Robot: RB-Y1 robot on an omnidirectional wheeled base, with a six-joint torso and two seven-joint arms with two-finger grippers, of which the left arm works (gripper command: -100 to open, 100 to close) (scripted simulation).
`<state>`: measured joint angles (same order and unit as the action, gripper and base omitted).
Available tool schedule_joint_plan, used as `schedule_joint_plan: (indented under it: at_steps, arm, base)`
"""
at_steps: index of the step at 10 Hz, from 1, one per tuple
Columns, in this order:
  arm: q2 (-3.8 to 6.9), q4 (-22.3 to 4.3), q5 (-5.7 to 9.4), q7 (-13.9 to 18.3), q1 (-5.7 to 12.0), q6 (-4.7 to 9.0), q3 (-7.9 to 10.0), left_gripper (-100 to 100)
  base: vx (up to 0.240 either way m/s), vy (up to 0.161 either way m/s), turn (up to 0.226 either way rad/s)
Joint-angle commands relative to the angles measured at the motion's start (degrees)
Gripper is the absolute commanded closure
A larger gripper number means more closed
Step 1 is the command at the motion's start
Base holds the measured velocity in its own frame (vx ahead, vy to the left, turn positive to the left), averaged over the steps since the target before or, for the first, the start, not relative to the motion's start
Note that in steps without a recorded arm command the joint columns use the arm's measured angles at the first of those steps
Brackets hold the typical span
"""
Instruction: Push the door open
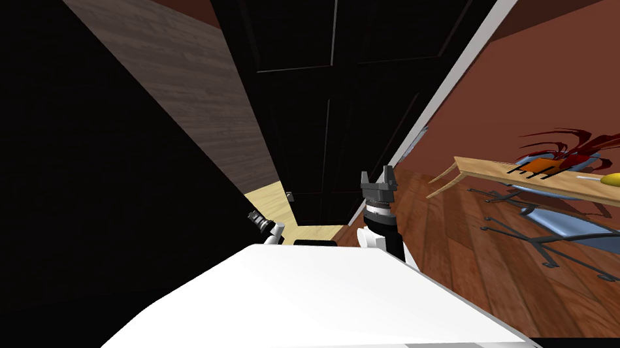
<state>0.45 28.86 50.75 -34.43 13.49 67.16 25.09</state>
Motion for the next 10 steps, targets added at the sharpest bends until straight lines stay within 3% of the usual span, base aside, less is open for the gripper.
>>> schedule_joint_plan:
  at_steps: [1, 2, 7, 8, 9, 10]
  arm:
    - [0.00, 0.0, 0.00, 0.0, 0.00, 0.00, 0.00, -100]
    - [0.00, 0.0, 0.00, 0.0, 0.00, 0.00, 0.00, 100]
    - [0.00, 0.0, 0.00, 0.0, 0.00, 0.00, 0.00, 100]
    - [0.83, -0.1, 1.85, -0.7, -0.05, 1.19, 1.46, 100]
    - [0.83, -0.1, 1.85, -0.7, -0.05, 1.19, 1.46, 100]
    - [0.83, -2.9, 1.85, -0.7, -0.05, 1.19, 1.46, 100]
  base:
    - [0.011, 0.045, -0.020]
    - [-0.001, -0.004, 0.016]
    - [-0.001, -0.008, 0.003]
    - [0.007, 0.089, -0.167]
    - [0.008, 0.138, -0.139]
    - [0.030, 0.100, -0.047]
